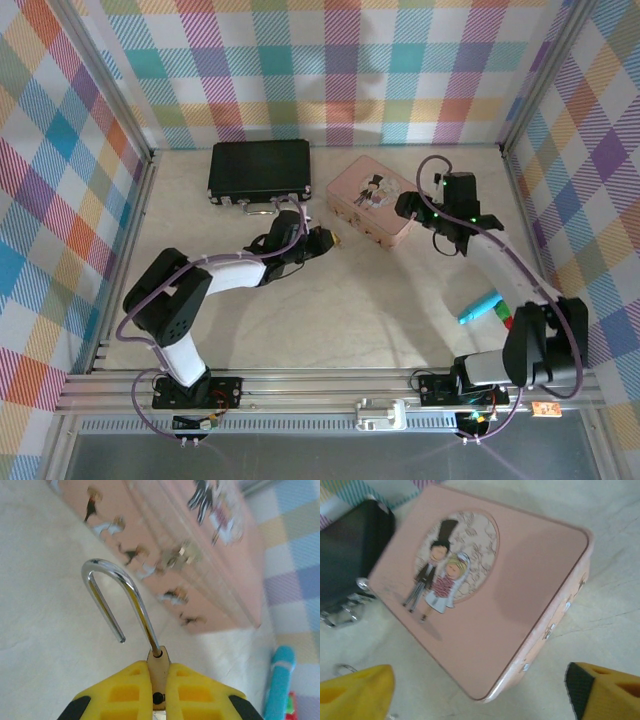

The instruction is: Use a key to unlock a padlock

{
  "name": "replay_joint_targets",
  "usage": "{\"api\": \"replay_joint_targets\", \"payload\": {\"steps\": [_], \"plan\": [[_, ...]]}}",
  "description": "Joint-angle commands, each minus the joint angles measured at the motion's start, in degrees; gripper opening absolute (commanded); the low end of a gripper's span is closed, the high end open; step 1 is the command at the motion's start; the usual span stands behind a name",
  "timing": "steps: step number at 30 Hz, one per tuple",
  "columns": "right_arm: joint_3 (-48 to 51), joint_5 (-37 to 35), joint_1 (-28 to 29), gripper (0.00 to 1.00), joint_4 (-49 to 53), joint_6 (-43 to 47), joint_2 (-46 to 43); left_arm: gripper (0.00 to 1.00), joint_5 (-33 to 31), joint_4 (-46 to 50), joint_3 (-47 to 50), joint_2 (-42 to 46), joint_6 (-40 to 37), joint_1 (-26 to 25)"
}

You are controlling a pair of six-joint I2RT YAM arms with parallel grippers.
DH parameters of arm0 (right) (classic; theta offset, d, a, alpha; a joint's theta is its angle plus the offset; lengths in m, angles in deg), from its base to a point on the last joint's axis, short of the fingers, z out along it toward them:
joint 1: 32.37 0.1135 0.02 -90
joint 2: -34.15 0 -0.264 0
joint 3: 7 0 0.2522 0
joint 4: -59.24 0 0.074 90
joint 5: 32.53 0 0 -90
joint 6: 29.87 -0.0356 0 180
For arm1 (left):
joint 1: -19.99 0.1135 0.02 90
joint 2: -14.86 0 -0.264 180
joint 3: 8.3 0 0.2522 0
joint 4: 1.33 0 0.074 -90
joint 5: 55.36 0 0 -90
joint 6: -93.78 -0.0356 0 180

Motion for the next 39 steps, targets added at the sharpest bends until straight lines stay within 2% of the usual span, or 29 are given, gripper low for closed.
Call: {"api": "replay_joint_targets", "payload": {"steps": [1, 6, 12, 17, 20, 22, 29, 30, 33, 39], "plan": [[0.5, -1.83, -0.36, 0.99, 4.56, 2.91, -3.7, 0.0, 3.0, 14.37, -2.67, 2.01, -7.03, -1.0], [6.46, -2.21, -0.38, 0.99, 4.98, 1.23, -8.85, 0.0, 3.37, 19.25, -3.38, 0.21, -8.28, -4.37], [11.54, -3.77, -0.42, 0.99, 6.23, 1.0, -14.05, 0.01, 3.0, 17.82, -2.45, -2.88, -6.34, -6.47], [14.51, -6.67, -0.39, 0.99, 5.87, 2.13, -17.65, 0.21, 1.22, 19.41, -3.58, -4.7, -5.95, -6.5], [15.74, -8.56, -0.44, 0.99, 4.48, 3.28, -18.12, 0.47, -1.05, 21.71, -4.97, -4.26, -6.56, -6.54], [15.95, -9.77, -0.44, 0.99, 3.42, 4.41, -17.31, 0.61, -2.81, 23.1, -5.7, -3.16, -7.21, -6.49], [16.82, -16.15, -0.74, 0.99, -5.27, 11.95, -10.46, 0.97, -9.97, 30.02, -8.09, 2.74, -11.24, -5.64], [17.67, -17.65, -0.88, 0.99, -8.12, 13.39, -9.58, 1.0, -10.99, 30.68, -7.99, 4.04, -11.87, -5.15], [20.17, -20.63, -1.53, 0.99, -16.33, 16.9, -6.59, 1.0, -13.91, 32.99, -7.6, 8.08, -13.7, -2.77], [21.99, -21.24, -3.38, 0.99, -27.73, 21.09, 1.43, 1.0, -21.29, 34.92, -4.1, 17.95, -18.12, 5.22]]}}
